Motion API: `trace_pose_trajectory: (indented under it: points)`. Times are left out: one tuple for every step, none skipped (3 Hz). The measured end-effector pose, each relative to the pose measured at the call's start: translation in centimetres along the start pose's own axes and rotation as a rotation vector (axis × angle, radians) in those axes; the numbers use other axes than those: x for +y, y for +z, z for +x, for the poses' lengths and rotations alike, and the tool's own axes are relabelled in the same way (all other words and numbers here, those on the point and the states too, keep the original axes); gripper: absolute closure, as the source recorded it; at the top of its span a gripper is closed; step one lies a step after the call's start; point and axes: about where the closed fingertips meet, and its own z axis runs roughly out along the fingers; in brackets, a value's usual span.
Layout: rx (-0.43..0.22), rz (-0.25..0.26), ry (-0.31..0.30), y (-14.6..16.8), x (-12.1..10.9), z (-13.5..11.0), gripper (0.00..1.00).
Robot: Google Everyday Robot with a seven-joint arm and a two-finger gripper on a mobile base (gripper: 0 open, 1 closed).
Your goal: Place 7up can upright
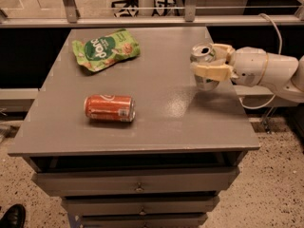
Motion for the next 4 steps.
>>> trace_pose_trajectory:
  points:
    - [-0.034, -0.002, 0.059, 0.2, 0.3, 1.3, 1.00]
    - [-0.083, 0.017, 0.147, 0.3, 0.1, 2.8, 0.85]
    - [-0.102, 0.032, 0.180, 0.1, 0.0, 3.0, 0.54]
    - [-0.102, 0.032, 0.180, 0.1, -0.1, 2.9, 0.30]
